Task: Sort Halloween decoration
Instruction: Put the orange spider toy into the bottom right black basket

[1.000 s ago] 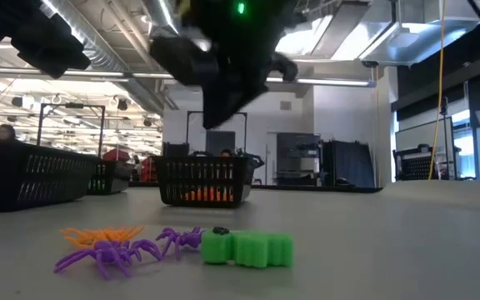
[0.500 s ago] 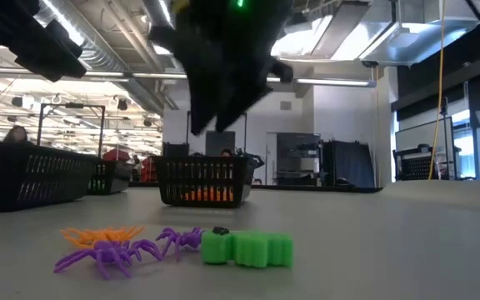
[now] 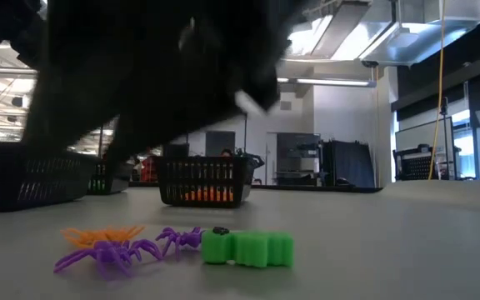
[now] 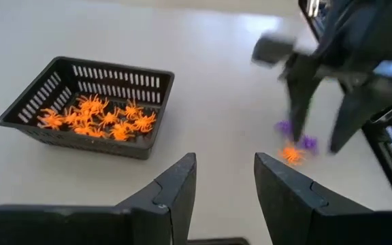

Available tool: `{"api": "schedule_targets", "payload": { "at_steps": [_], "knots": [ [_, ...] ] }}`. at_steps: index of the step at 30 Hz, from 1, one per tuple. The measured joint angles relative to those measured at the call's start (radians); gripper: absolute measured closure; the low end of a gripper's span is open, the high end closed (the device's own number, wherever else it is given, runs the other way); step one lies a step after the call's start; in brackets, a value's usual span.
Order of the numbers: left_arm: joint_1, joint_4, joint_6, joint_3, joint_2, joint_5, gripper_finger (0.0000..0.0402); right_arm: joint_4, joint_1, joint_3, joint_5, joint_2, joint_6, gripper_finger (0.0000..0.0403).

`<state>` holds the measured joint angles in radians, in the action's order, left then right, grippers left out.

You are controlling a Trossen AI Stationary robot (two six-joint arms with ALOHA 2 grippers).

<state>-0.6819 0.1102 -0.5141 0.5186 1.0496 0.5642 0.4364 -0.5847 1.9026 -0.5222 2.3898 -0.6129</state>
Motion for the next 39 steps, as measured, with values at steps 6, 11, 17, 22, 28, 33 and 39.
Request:
{"api": "schedule_targets", "payload": {
  "at_steps": [6, 11, 17, 22, 28, 33, 39],
  "knots": [
    [0.0, -0.017, -0.001, 0.0, 0.0, 0.001, 0.0262, 0.023, 0.033, 0.001, 0.117, 0.048, -0.079, 0.021],
    [0.0, -0.017, -0.003, 0.0, 0.0, 0.0, 0.0262, 0.083, 0.042, 0.003, 0.105, 0.048, -0.124, 0.0217],
    [0.0, -0.017, -0.006, 0.0, 0.0, 0.0, 0.0262, 0.1, 0.043, 0.004, 0.094, 0.048, -0.109, 0.0284],
    [0.0, -0.016, -0.006, 0.0, 0.0, -0.001, 0.0262, 0.116, 0.05, 0.003, 0.084, 0.04, -0.085, 0.0351],
    [0.0, -0.01, -0.006, 0.0, 0.0, -0.001, 0.0262, 0.23, 0.065, 0.062, 0.012, 0.029, -0.036, 0.0396],
    [-0.002, -0.006, -0.006, 0.0, 0.0, -0.005, 0.0262, 0.419, 0.087, 0.118, -0.163, -0.03, -0.066, 0.0374],
    [-0.002, 0.004, -0.006, 0.0, 0.0, -0.009, 0.0262, 0.489, 0.142, 0.119, -0.255, -0.088, -0.064, 0.0377]
  ]
}}
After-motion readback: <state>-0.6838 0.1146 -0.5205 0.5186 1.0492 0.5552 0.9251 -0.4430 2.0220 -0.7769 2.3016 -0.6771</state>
